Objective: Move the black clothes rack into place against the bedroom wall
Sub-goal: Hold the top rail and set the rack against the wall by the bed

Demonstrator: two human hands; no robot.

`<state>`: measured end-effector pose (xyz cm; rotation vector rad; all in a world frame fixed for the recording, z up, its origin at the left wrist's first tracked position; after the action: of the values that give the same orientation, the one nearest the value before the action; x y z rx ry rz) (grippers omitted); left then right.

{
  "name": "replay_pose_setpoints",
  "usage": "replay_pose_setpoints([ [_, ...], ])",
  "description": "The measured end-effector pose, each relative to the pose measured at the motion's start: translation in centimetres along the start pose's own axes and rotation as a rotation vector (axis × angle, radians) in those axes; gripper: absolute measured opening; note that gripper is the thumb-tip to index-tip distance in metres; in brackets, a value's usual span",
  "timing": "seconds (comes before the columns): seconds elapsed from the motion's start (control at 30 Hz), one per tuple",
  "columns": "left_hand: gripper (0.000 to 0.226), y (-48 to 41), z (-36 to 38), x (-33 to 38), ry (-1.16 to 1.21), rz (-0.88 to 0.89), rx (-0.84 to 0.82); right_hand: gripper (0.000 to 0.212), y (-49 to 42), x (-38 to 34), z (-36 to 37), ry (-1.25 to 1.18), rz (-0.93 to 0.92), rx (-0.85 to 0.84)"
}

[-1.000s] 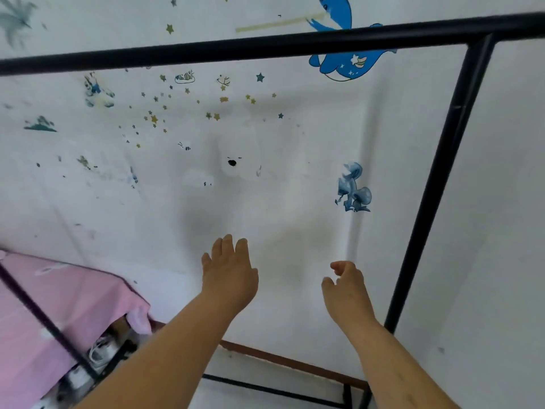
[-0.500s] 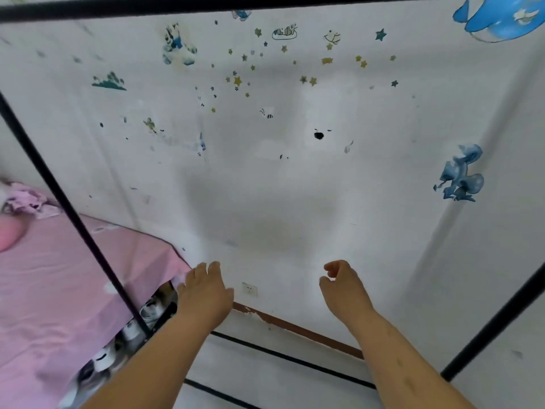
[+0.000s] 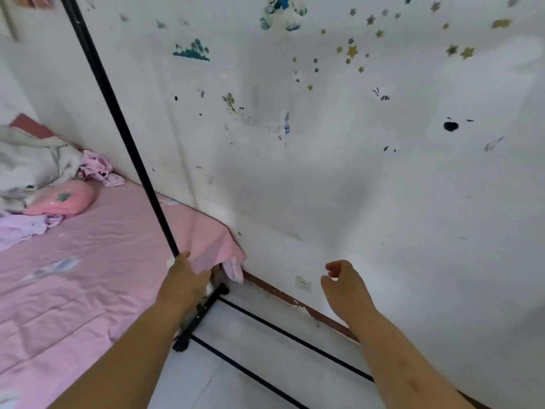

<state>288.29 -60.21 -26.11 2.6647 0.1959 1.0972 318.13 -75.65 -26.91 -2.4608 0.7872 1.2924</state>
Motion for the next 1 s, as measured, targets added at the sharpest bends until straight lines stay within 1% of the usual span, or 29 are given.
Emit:
replay_pose_setpoints([
  [0.17,0.070,-4.5,-1.5,-1.5,0.117,-0.070,0.027,0.028,-5.0,-2.0,4.3,-0.015,-0.032,-0.053],
  [0.3,0.082,-8.8,-3.9,-2.5,0.149,-0.176,0.061,0.028,-10.0,-4.8,8.3,-0.027,-0.071,-0.135],
  [0.37,0.083,-10.9,-5.4,-2.7,0.175,-0.217,0.091,0.029,-12.0,-6.5,9.8,-0.015,-0.112,-0.173],
  [0.5,0.082,-14.9,-7.5,-2.2,0.286,-0.205,0.139,0.029,-15.6,-9.3,12.2,0.013,-0.181,-0.227],
  [0.67,0.088,-19.3,-8.3,-0.5,0.364,-0.203,0.106,0.024,-17.7,-10.5,13.7,0.045,-0.190,-0.269],
  [0.73,0.093,-21.4,-9.0,0.7,0.391,-0.182,0.126,0.021,-18.3,-10.7,13.9,0.060,-0.188,-0.279],
  [0.9,0.102,-26.5,-10.9,3.3,0.461,-0.180,0.166,0.021,-19.5,-11.4,14.1,0.100,-0.142,-0.234],
  [1.0,0.098,-29.7,-11.6,4.4,0.509,-0.142,0.129,0.023,-20.4,-12.0,14.5,0.105,-0.106,-0.181],
])
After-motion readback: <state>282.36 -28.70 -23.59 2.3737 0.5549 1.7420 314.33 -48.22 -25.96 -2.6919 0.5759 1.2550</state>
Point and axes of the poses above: each hand's wrist, its own y-axis away from the middle knuckle, its own z-axis out of the palm, x = y × z, the point moved 8 cm from there along -y, towards the middle knuckle, and after that the axes turned 10 degrees about -z, right-handed, at the moved point
